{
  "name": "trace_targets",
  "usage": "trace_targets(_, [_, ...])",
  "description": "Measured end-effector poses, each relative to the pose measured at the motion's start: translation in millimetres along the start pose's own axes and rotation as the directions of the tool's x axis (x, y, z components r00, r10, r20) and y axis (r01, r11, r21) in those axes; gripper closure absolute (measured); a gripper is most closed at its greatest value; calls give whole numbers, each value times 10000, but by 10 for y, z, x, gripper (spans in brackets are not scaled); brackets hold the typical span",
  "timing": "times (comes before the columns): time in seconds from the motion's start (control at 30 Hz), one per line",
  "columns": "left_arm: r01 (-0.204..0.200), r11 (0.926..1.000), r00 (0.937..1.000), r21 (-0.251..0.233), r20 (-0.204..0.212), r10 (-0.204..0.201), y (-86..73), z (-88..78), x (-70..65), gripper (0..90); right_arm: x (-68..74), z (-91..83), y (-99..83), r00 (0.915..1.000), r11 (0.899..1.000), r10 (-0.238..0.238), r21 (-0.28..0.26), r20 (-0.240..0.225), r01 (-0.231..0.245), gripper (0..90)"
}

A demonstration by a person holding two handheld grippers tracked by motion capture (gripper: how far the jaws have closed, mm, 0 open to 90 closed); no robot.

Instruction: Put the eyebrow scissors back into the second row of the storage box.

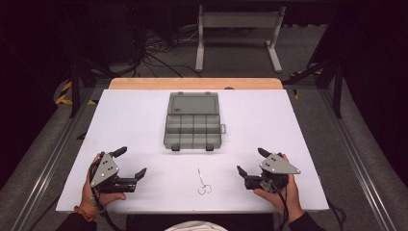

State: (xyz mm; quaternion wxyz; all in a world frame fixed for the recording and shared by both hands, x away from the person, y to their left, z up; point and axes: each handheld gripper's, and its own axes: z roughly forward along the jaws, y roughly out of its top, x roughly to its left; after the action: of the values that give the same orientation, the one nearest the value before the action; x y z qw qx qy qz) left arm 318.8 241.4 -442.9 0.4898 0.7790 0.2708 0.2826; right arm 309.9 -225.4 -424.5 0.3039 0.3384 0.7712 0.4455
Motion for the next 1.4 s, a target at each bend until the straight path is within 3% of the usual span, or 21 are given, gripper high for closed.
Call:
trace_targets(0.23, [104, 9999, 9999, 32, -60, -104, -27, -37, 10, 60, 240, 288, 112, 9963, 9975, 193, 696, -834, -135, 130])
trace_targets(0.3, [96, 10000, 9999, -22, -97, -97, -29, -48, 5, 61, 340, 396, 144, 9941, 9961, -7, 877, -1085, 103, 133])
trace_targets(0.4, [97, 9999, 9999, 66, -79, -97, -31, -53, -14, 62, 473, 518, 169, 9911, 9925, -272, 1146, -1305, 424, 138])
trace_targets(0.73, [79, 9999, 9999, 88, -86, -78, -37, -45, -19, 64, 769, 787, 215, 9819, 9796, -58, 1964, -1892, 436, 229])
trace_targets(0.87, [48, 9999, 10000, 110, -77, -47, -40, -55, -18, 64, 858, 892, 225, 9823, 9715, 58, 2338, -1875, 389, 322])
trace_targets(1.0, [111, 9999, 9999, 81, -72, -110, -46, -61, -7, 64, 885, 962, 216, 9787, 9535, 442, 3008, -2007, 187, 452])
trace_targets(1.07, [131, 9999, 9999, 77, -67, -131, -46, -63, -6, 65, 887, 970, 213, 9775, 9528, 589, 3035, -2025, 55, 468])
trace_targets(1.27, [154, 9998, 9999, 139, 25, -155, -41, -60, -14, 66, 964, 1000, 271, 9750, 9463, 375, 3214, -2189, 357, 763])
trace_targets(1.4, [156, 9997, 9999, 176, 40, -157, -40, -62, -11, 63, 986, 1004, 278, 9736, 9457, 434, 3234, -2241, 323, 836])
